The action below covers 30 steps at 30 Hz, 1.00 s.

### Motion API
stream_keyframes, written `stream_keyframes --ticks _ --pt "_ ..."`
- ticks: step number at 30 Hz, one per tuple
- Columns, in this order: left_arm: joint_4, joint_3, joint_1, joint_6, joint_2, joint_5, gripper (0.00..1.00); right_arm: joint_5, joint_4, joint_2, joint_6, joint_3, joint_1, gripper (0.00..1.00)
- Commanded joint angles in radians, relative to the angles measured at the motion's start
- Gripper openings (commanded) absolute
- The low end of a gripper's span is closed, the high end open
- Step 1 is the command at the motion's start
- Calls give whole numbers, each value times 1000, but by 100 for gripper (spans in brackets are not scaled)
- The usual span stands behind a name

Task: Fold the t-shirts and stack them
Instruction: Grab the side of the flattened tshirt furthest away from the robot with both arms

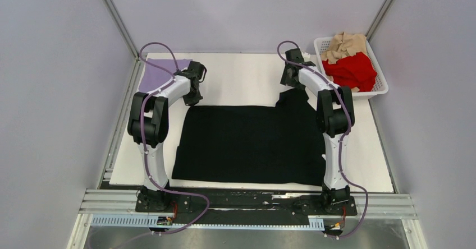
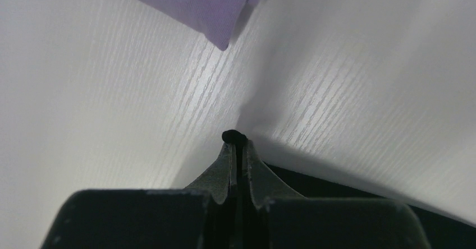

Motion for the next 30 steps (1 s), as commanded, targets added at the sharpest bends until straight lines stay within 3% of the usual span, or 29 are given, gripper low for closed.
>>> stream_keyframes --ticks 1,10,20,25,30 --pt "4 52 -2 22 -2 -33 0 29 -49 42 -58 60 3 58" --pt "0 55 -2 18 1 -37 0 59 -102 48 -30 26 21 45" --pt "15 34 -2 20 -34 -5 0 96 -80 -57 14 -21 30 0" --pt "51 -26 -2 23 -107 26 0 133 3 -225 -38 -117 55 0" --pt "85 -124 -4 19 -208 56 0 134 11 -429 2 -348 72 0"
